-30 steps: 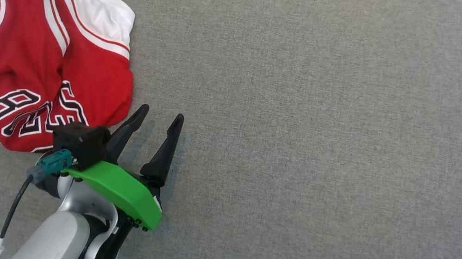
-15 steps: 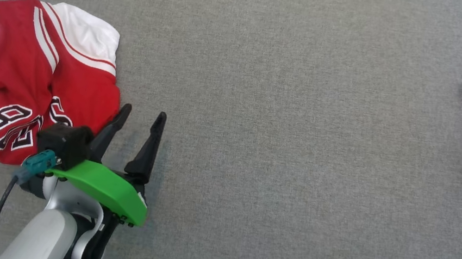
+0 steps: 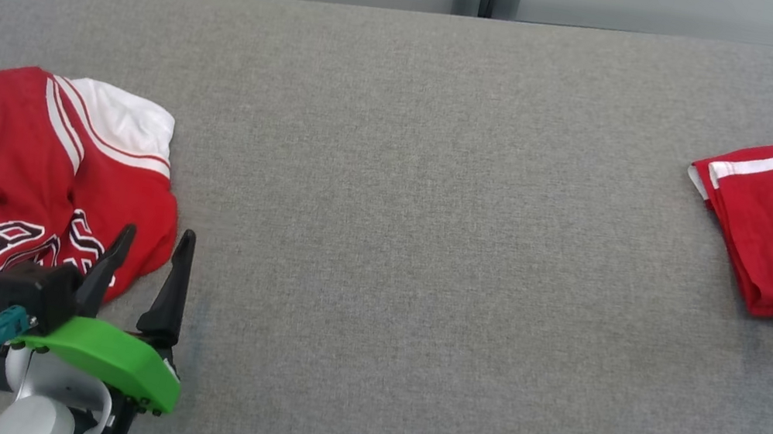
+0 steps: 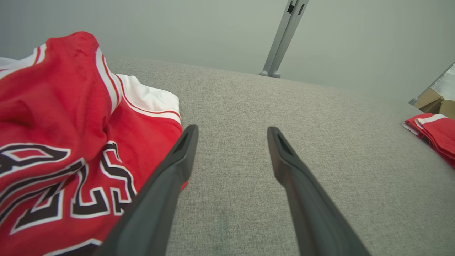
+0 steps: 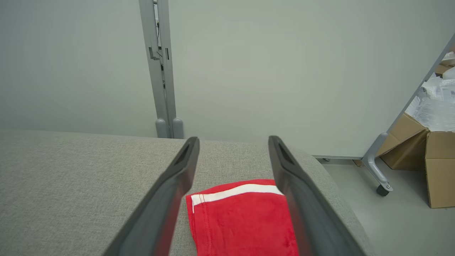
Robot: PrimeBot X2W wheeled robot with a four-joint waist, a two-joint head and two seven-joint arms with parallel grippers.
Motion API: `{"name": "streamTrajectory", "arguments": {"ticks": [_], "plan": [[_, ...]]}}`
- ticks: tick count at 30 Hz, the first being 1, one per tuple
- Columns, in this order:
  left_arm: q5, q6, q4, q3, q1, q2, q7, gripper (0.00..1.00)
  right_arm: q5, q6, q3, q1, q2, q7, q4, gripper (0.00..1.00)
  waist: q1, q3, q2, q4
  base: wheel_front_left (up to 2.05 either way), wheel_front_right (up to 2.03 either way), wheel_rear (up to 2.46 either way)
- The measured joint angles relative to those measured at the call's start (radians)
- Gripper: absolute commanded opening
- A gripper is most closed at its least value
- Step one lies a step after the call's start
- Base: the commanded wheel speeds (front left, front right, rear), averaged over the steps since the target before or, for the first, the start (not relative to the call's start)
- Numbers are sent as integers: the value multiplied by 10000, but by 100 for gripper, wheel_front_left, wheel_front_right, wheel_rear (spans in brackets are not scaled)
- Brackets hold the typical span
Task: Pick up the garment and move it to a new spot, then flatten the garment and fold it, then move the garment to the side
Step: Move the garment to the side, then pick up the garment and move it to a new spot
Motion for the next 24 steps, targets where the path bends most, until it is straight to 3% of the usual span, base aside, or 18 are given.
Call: {"name": "streamTrajectory", "arguments": {"ticks": [9, 18, 24], "plan": [[0, 2, 614, 405, 1043, 251, -589, 100, 19, -2, -449, 1849, 1747, -205, 73, 100, 0, -924, 0, -616, 0, 0, 0], [75, 4, 1030, 472, 1505, 318, -913, 100, -1390, -2, -959, 3250, 2259, -203, 282, 100, 0, -1488, 0, -1016, 0, 0, 0], [148, 4, 1187, 483, 1732, 316, -1022, 100, -2481, -2, -1802, 3452, 2552, -203, -623, 100, 0, -1664, 0, -920, 0, 0, 0]]}}
